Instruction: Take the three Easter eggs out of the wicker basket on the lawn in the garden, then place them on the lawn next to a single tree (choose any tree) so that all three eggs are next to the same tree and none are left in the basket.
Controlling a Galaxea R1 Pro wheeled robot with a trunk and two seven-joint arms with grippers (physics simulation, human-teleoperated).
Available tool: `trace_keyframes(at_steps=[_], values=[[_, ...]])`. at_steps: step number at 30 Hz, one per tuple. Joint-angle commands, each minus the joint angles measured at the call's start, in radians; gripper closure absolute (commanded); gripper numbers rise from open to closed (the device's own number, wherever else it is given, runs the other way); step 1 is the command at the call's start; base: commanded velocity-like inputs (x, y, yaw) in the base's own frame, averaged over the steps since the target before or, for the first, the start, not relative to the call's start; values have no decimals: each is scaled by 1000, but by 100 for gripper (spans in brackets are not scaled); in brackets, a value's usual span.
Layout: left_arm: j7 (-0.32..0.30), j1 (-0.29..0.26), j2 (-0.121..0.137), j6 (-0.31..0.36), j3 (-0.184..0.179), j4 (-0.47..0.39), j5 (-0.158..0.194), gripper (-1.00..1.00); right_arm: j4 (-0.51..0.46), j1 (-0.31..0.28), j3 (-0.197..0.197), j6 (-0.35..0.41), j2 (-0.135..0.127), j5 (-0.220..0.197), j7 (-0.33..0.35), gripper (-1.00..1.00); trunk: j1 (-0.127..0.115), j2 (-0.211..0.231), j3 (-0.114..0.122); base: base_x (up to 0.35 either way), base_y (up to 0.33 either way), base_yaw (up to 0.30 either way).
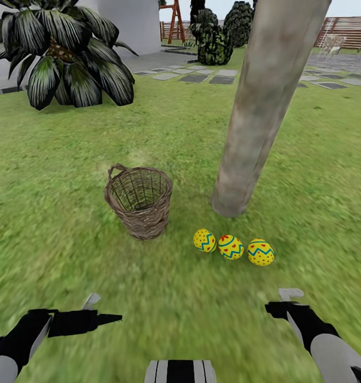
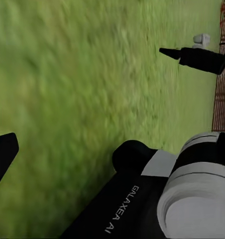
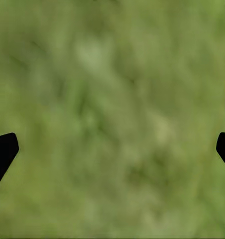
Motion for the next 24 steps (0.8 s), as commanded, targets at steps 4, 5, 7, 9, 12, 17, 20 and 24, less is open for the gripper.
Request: trace_keyframes(at_steps=[4, 5, 7, 9, 12, 17, 20, 24], values=[[-14, 0, 8, -6, 56, 56, -4, -100, 5, 14, -8, -55, 1, 9, 17, -100, -14, 24, 12, 0, 0, 0], [-14, 0, 9, -6, 58, 61, -4, -100, 6, 15, -7, -59, 2, 9, 18, -100, -18, 31, 16, 0, 0, 0], [-15, 0, 13, -7, 62, 68, -4, -100, 9, 16, -8, -64, 2, 9, 19, -100, -25, 45, 22, 0, 0, 0], [-15, 0, 15, -8, 63, 70, -4, -100, 12, 16, -8, -64, 2, 8, 20, -100, -33, 59, 28, 0, 0, 0], [-14, 0, 13, -8, 63, 72, -4, -100, 33, 16, -8, -66, 2, 9, 23, -100, -44, 80, 37, 0, 0, 0], [-13, 0, 4, -6, 63, 73, -3, -100, 77, 16, -8, -69, 1, 9, 23, -100, -64, 115, 53, 0, 0, 0], [-9, 0, 3, -6, 63, 85, -4, -100, 114, 16, -8, -94, 0, 12, 22, -100, -75, 136, 63, 0, 0, 0], [-12, 0, 2, -6, 63, 114, -3, -100, 155, 16, -8, -125, 0, 12, 20, -100, -90, 164, 75, 0, 0, 0]])
